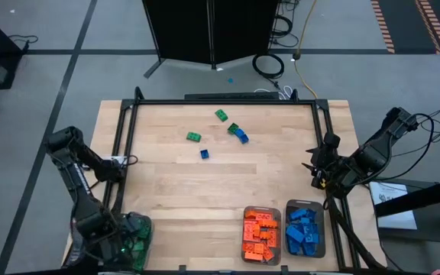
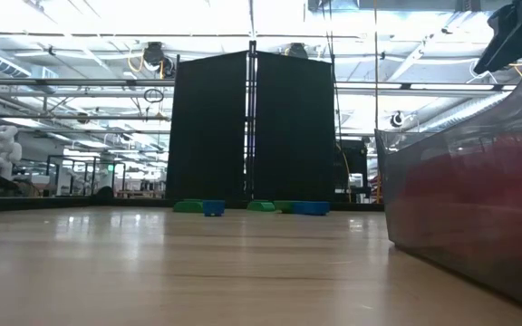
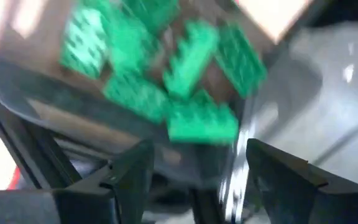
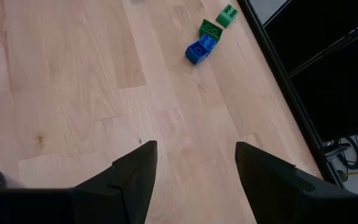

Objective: Sort blocks
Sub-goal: Put the green game piece into the left black bin

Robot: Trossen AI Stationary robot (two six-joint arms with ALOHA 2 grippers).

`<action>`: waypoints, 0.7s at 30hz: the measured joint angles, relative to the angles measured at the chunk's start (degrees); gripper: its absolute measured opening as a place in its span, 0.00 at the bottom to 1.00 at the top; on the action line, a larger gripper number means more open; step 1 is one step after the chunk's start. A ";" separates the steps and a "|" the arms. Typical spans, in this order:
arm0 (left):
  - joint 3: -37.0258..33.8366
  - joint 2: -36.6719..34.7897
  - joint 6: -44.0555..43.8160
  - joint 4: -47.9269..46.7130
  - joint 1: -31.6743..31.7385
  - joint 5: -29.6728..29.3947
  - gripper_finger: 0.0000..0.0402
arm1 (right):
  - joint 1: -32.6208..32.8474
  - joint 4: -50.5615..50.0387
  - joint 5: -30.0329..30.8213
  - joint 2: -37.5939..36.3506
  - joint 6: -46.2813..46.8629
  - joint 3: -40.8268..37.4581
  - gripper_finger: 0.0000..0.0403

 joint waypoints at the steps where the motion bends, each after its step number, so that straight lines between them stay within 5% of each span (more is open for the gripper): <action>1: 0.00 0.00 -0.36 -0.76 1.14 -1.02 0.64 | 0.00 0.00 0.00 0.00 0.16 0.00 0.53; 6: 0.00 -0.54 3.62 -3.09 9.91 -12.01 0.64 | 0.02 0.00 0.10 0.00 0.17 0.00 0.53; 13: 0.00 -1.31 17.71 -10.01 30.42 -39.99 0.65 | 0.00 0.18 1.17 0.02 0.63 0.00 0.53; 16: 0.00 -1.31 31.59 -7.87 41.15 -46.47 0.65 | 0.00 0.37 1.20 0.02 1.51 0.00 0.53; 21: 0.00 -0.89 62.87 3.38 58.73 -45.61 0.65 | 0.01 0.39 1.35 0.02 1.38 0.00 0.53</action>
